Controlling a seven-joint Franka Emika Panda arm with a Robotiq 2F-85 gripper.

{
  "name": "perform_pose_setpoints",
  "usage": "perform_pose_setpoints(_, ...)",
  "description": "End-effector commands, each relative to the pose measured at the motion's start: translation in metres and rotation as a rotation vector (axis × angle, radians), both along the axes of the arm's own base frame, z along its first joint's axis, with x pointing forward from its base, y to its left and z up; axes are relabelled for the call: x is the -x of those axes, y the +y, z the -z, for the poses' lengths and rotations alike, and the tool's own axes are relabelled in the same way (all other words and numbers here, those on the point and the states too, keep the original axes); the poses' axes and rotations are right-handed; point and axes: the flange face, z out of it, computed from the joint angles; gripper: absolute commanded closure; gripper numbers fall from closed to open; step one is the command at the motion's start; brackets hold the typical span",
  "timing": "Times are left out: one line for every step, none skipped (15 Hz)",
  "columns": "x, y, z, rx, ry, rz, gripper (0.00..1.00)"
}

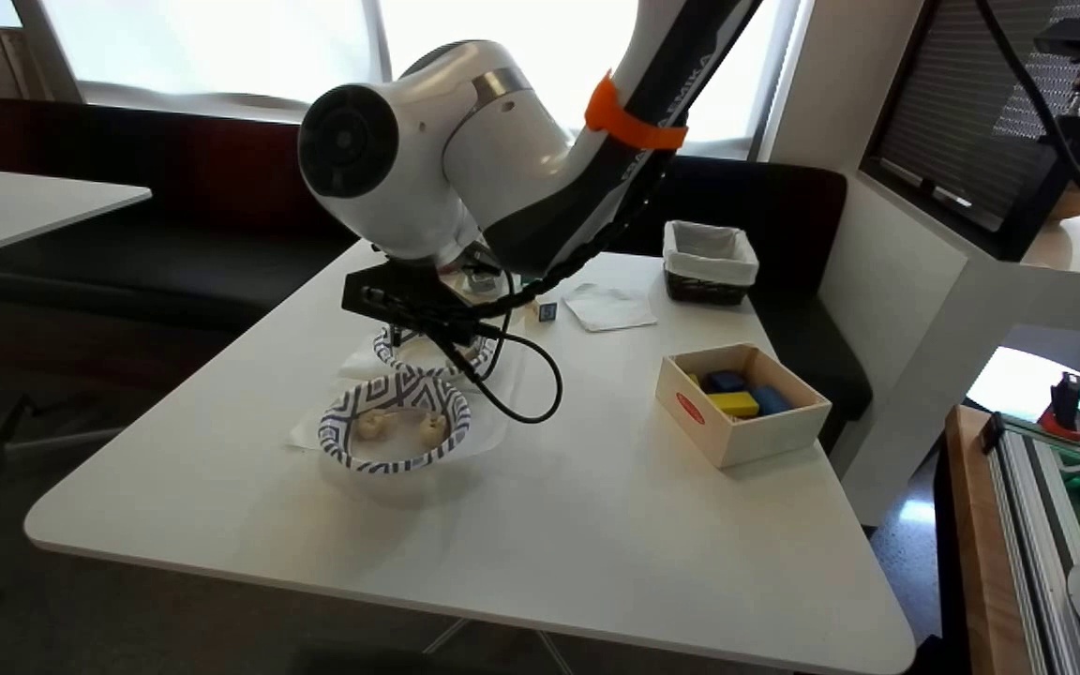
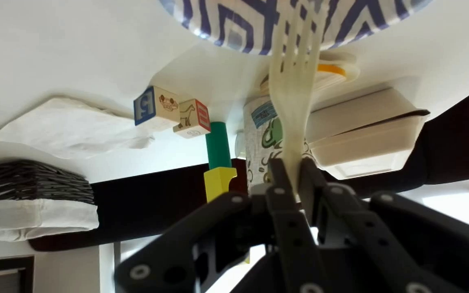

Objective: Use the fork to move one object from the right plate to the left plate

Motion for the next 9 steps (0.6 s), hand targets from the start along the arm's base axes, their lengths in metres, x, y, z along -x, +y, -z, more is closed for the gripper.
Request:
perform_pose_setpoints(0.0019, 0.0018, 0.0018, 0.032, 0.018, -0.015, 0.97)
perform_pose_setpoints(0.0028, 0.0021, 0.0027, 0.035, 0.034, -0.017, 0.97)
perform_pose_setpoints(0.0033, 0.0018, 0.0032, 0.033, 0.053, -0.019, 0.97)
perform_pose_setpoints(0.0032, 0.0022, 0.004, 0.037, 0.065, -0.022, 0.97)
perform_pose_setpoints(0.0034, 0.0028, 0.0052, 0.036, 0.077, -0.029, 0.97)
perform_pose_setpoints(0.0034, 0.0034, 0.0055, 0.037, 0.087, -0.035, 0.97)
perform_pose_setpoints(0.0029, 0.0027, 0.0061, 0.038, 0.099, -0.041, 0.97)
perform_pose_setpoints(0.0028, 0.0029, 0.0063, 0.039, 0.108, -0.046, 0.97)
perform_pose_setpoints(0.0021, 0.0028, 0.0066, 0.044, 0.117, -0.054, 0.97)
